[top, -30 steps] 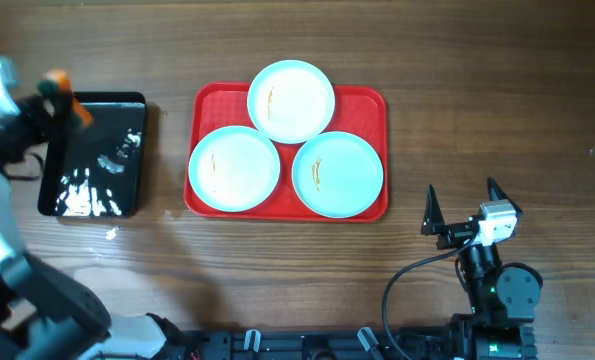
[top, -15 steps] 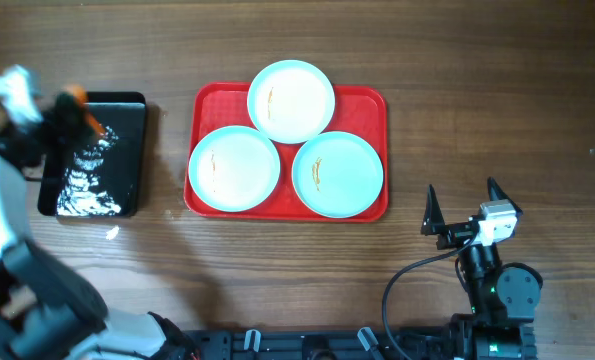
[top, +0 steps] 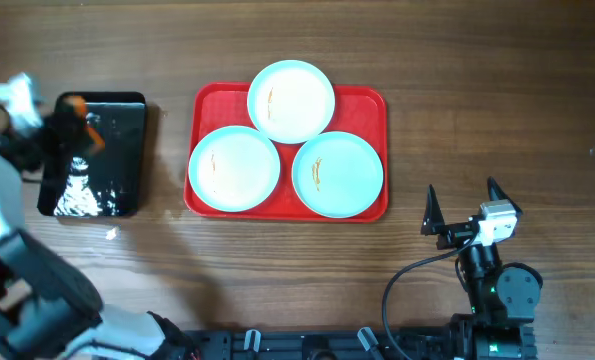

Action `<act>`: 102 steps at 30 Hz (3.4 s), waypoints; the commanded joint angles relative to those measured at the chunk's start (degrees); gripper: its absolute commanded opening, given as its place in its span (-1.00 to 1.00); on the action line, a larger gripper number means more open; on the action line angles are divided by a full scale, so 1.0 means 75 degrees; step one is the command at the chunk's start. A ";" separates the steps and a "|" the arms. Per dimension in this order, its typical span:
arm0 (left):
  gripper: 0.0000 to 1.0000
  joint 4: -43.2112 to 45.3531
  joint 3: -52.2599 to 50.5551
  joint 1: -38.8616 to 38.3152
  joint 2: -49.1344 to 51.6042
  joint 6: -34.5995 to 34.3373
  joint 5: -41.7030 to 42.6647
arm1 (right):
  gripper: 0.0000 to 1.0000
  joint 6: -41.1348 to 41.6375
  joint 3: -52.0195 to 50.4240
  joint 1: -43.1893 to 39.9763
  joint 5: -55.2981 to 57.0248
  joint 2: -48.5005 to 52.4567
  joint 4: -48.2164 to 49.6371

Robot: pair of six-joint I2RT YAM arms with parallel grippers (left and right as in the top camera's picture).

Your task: Clean dirty plates on tray and stack at the side

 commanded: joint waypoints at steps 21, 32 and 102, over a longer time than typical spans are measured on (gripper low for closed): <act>-0.92 -0.1346 0.1915 -0.0061 -0.1384 0.0213 -0.0589 | 1.00 -0.0093 -0.0009 -0.0029 0.0079 -0.0026 0.0029; -0.92 -0.0857 0.2296 -0.0318 -0.2337 -0.2285 0.3203 | 0.99 -0.0090 -0.0009 -0.0029 0.0079 -0.0026 0.0026; -0.92 -0.3066 -0.0029 -0.5103 -0.0956 -0.3853 -0.2754 | -0.89 0.3445 1.5277 0.4945 -0.1460 1.8736 -0.8320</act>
